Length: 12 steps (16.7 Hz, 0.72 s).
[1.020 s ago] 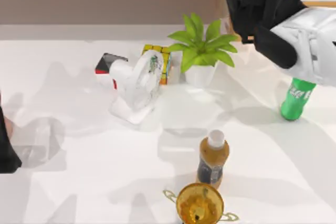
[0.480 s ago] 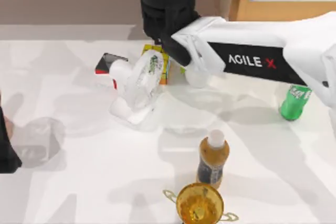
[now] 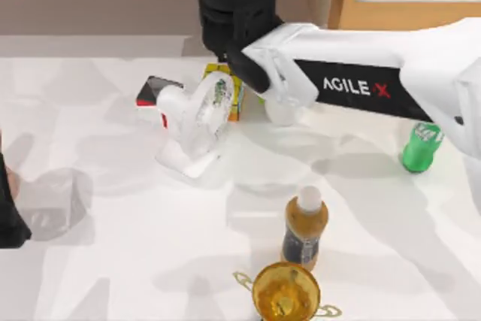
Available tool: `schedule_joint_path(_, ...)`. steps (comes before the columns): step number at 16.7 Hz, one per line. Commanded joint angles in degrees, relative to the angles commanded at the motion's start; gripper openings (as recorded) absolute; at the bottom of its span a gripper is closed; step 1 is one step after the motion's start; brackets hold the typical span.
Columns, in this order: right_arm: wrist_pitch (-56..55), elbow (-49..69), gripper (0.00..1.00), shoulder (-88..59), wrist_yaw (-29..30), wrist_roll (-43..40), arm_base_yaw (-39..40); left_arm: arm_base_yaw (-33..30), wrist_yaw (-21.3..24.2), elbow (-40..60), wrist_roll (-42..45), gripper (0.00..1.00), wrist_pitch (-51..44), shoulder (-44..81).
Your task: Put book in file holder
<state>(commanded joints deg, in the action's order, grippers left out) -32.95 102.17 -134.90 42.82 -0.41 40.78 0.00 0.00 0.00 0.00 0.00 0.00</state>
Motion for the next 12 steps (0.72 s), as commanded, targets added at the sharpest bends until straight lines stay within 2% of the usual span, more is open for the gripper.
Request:
schedule_joint_path(9, 2.41, 5.7, 1.0, -3.18, -1.13, -0.08, -1.11, 0.0, 0.0, 0.0, 0.0, 1.0, 0.0, 0.0)
schedule_joint_path(12, 2.41, 5.7, 0.77, -3.18, -1.13, -0.08, -1.11, 0.0, 0.0, 0.0, 0.0, 1.0, 0.0, 0.0)
